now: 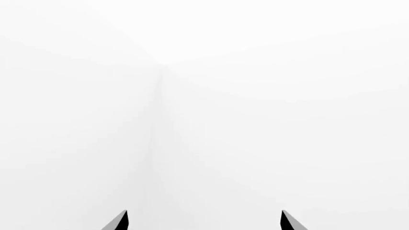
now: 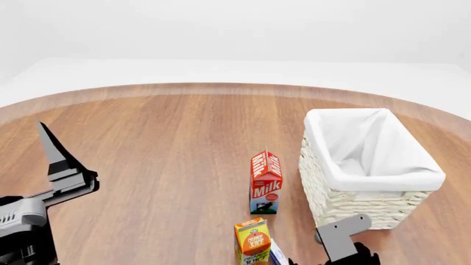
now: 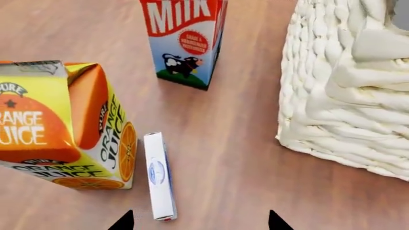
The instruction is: Pick up the cream cheese box and the butter, and put them in the basket.
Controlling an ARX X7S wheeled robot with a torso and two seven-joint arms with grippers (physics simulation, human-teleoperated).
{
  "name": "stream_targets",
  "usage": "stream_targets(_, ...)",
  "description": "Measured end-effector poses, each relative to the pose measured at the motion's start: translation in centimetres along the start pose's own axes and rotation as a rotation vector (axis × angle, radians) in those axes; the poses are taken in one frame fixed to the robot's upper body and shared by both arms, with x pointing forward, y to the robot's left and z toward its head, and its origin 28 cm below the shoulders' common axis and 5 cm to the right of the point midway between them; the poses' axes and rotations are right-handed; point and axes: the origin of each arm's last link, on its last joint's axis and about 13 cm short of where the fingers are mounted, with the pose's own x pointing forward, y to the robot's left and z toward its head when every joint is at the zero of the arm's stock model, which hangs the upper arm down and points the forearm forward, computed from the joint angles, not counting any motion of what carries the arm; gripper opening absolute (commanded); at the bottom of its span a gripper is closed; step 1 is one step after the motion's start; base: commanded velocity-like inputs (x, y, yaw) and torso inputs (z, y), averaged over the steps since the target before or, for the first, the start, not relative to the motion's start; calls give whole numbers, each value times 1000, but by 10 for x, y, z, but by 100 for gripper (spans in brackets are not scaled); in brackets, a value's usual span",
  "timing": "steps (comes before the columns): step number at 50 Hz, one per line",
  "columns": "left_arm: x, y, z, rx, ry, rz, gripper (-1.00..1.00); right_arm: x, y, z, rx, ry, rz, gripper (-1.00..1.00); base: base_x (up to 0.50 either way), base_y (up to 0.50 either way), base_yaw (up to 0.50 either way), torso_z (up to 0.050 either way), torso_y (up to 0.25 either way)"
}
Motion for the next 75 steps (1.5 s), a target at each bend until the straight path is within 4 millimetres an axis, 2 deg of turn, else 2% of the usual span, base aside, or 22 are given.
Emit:
stream_targets(29,-2,0,-2,1,8,-3,100,25,-1,0,-17,29,23,100,0,0,0,0,0)
stream_targets(55,-1,-1,-3,-1,9,-5,100,38,2,-2,-75,52,41,100,0,0,0,0,0)
stream_targets(75,-2,-1,-4,0,13,-6,100,52,3,-12,-86,98,43,100,0,0,0,0,0)
